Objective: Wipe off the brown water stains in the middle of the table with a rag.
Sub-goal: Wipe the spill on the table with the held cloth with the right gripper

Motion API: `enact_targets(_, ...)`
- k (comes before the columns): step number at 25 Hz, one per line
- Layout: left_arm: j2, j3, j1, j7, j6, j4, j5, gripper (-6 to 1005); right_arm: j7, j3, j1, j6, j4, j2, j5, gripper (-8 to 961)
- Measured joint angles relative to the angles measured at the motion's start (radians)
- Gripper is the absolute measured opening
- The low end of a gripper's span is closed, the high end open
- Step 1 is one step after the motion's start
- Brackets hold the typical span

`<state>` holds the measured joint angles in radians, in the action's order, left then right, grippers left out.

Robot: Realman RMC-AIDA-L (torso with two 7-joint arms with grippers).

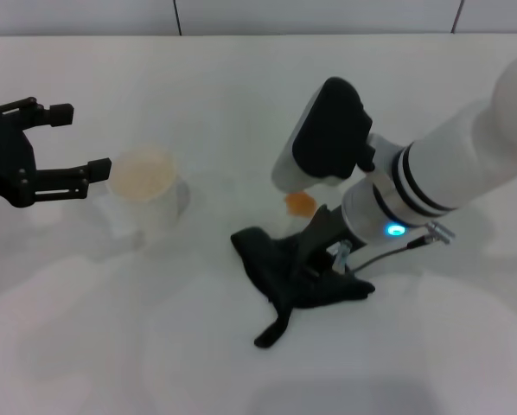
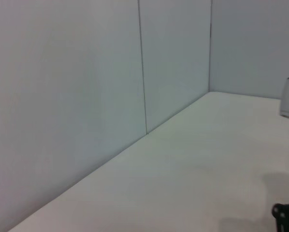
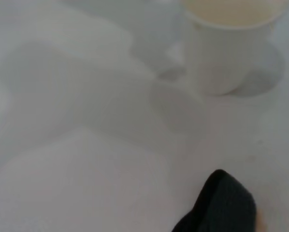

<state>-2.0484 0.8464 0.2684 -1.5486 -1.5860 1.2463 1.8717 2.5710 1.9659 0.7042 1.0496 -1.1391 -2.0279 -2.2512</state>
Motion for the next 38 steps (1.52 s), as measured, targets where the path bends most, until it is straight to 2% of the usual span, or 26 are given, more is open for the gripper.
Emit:
enact_targets(8,-0.004,-0.003,-0.002,0.001,0.011,-0.002,0.001,887,0.002,-0.049,0.031,-0.074,0.094,0.0,-0.016,73)
enact_targets(21,-0.007,-0.003,-0.005,0.0,0.023,-0.007,0.001,887,0.01,-0.217,0.068,-0.12,0.238,0.004,-0.086,72)
enact_targets(26,-0.007,-0.003,-0.005,0.0,0.024,-0.007,0.001,888,0.005,-0.212,0.067,-0.112,0.231,0.004,-0.087,70)
enact_targets(32,-0.011,-0.003,-0.002,0.008,0.025,-0.007,0.001,888,0.004,-0.11,0.06,-0.055,0.157,0.004,-0.048,68)
enact_targets(38,-0.012,-0.003,0.001,0.012,0.025,-0.007,0.001,888,0.003,-0.079,0.026,0.015,0.08,0.001,-0.021,65)
